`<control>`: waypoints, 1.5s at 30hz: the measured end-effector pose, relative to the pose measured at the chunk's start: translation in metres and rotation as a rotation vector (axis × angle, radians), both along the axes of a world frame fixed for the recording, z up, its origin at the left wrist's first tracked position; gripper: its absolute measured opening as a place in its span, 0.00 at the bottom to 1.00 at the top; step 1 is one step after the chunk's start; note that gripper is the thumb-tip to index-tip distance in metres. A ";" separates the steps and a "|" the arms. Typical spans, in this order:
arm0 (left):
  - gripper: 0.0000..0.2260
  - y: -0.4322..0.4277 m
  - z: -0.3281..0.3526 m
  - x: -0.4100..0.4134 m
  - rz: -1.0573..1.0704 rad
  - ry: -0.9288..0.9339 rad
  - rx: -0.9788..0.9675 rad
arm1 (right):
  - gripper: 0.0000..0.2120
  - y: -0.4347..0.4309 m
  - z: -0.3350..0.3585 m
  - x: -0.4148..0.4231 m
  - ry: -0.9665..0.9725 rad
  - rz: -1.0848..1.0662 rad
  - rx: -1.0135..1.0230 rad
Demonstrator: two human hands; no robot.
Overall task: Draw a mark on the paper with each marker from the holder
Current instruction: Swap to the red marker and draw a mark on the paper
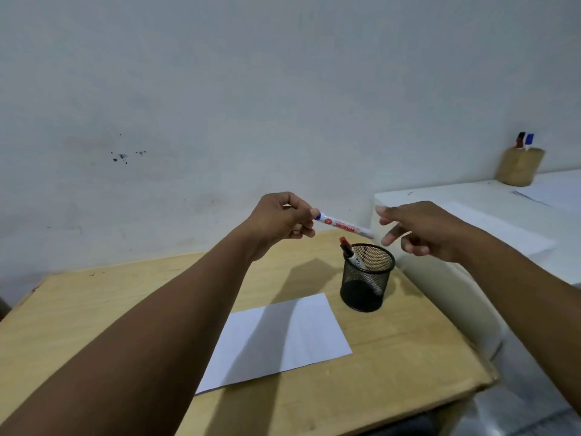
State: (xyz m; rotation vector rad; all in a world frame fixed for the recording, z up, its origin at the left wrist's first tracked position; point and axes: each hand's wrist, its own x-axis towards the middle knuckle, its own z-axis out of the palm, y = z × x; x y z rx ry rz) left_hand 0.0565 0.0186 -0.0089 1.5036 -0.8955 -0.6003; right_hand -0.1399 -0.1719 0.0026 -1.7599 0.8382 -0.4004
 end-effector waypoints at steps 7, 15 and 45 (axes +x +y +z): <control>0.06 -0.037 -0.013 -0.024 -0.040 -0.475 0.209 | 0.12 0.001 -0.026 0.012 0.099 -0.061 -0.340; 0.15 -0.047 -0.021 -0.032 0.012 -0.666 0.318 | 0.07 0.003 -0.035 0.027 0.019 -0.110 -0.469; 0.10 0.118 0.022 0.063 0.370 -0.186 0.096 | 0.11 0.130 -0.006 0.146 -0.219 0.541 -0.205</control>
